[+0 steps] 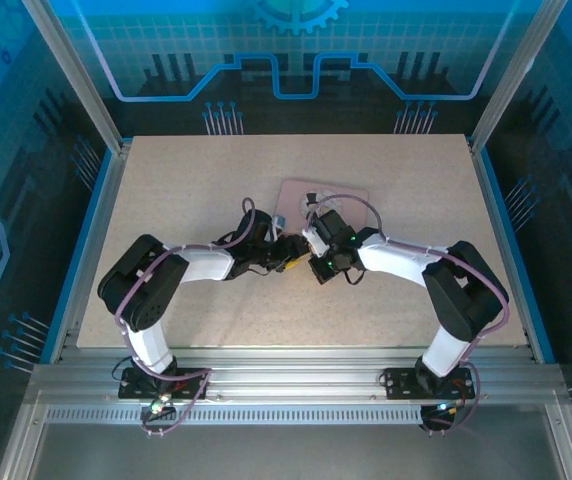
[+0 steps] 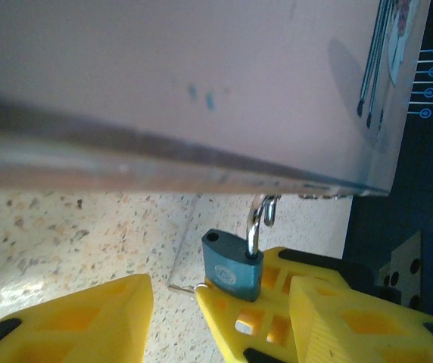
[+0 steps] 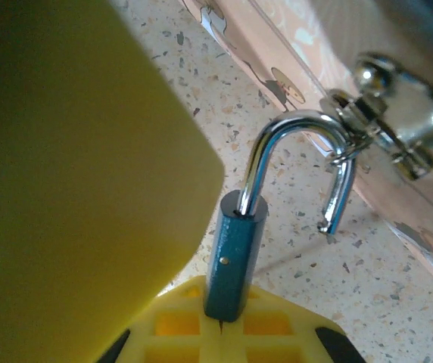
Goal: Unlock a padlock with a key
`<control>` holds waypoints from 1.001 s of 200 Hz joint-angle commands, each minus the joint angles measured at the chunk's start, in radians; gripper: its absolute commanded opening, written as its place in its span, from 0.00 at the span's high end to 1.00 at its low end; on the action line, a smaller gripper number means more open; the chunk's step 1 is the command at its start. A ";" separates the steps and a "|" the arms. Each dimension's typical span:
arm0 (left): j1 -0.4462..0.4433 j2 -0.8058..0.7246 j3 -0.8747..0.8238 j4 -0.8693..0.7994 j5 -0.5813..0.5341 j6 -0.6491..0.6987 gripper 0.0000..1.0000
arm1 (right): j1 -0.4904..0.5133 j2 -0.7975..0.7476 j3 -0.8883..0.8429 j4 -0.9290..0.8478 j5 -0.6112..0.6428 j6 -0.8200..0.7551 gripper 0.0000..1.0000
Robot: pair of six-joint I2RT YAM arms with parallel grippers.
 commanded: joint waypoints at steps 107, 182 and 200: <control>0.026 -0.079 -0.077 -0.069 -0.031 0.037 0.36 | -0.021 0.044 0.109 -0.132 0.021 -0.158 1.00; 0.047 -0.157 -0.152 -0.108 -0.058 0.060 0.33 | -0.039 0.105 0.176 -0.229 0.061 -0.278 1.00; 0.050 -0.176 -0.162 -0.119 -0.058 0.066 0.33 | -0.039 0.115 0.175 -0.229 0.057 -0.280 1.00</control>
